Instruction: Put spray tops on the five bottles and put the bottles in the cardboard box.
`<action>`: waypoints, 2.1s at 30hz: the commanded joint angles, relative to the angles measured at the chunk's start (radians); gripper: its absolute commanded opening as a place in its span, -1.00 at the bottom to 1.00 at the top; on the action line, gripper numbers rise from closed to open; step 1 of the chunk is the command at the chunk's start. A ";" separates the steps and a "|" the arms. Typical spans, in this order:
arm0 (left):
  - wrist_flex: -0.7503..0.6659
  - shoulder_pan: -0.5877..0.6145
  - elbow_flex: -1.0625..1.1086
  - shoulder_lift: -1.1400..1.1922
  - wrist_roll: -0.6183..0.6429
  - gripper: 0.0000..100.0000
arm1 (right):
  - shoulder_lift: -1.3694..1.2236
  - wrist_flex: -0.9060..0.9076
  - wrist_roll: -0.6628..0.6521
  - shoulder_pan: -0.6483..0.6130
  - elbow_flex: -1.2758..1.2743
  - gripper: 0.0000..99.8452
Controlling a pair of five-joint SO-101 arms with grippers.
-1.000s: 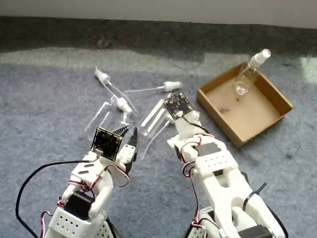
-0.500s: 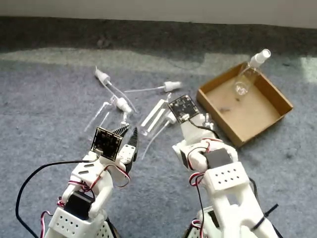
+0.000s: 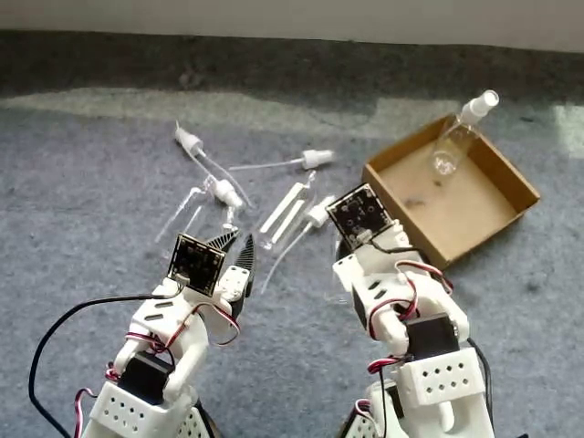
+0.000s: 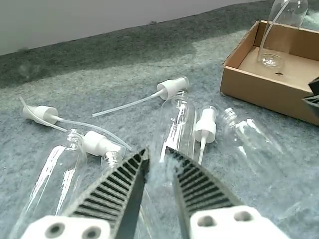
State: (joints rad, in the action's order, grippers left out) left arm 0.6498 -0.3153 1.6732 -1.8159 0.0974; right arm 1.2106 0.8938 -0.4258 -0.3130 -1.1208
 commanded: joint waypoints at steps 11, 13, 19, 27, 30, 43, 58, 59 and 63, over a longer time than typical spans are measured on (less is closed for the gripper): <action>-0.023 0.008 0.022 -0.002 0.003 -0.99 | -0.214 0.240 0.054 0.019 0.257 -0.87; -0.023 0.008 0.022 -0.002 0.003 -0.99 | -0.257 0.268 0.104 0.021 0.309 -0.87; -0.023 0.008 0.022 -0.002 0.003 -0.99 | -0.303 0.302 0.135 0.021 0.443 -0.87; -0.023 0.008 0.022 -0.002 0.003 -0.99 | -0.397 0.507 0.137 0.021 0.768 -0.87; -0.023 0.008 0.022 -0.002 0.003 -0.99 | -0.470 0.550 0.147 0.021 0.862 -0.88; -0.023 0.008 0.022 -0.004 0.003 -0.99 | -0.750 0.337 0.410 -0.053 0.705 -0.88; -0.023 0.008 0.022 -0.004 0.003 -0.99 | -0.762 0.323 0.480 -0.136 0.676 -0.87; -0.023 0.008 0.022 -0.004 0.003 -0.99 | -0.763 0.321 0.511 -0.128 0.676 -0.87; -0.023 0.008 0.022 -0.004 0.003 -0.99 | -0.763 0.320 0.592 -0.117 0.677 -0.72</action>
State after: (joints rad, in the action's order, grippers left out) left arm 0.6498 -0.3153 1.6732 -1.8159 0.0974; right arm 0.4419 1.2375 0.1250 -0.4404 -0.4626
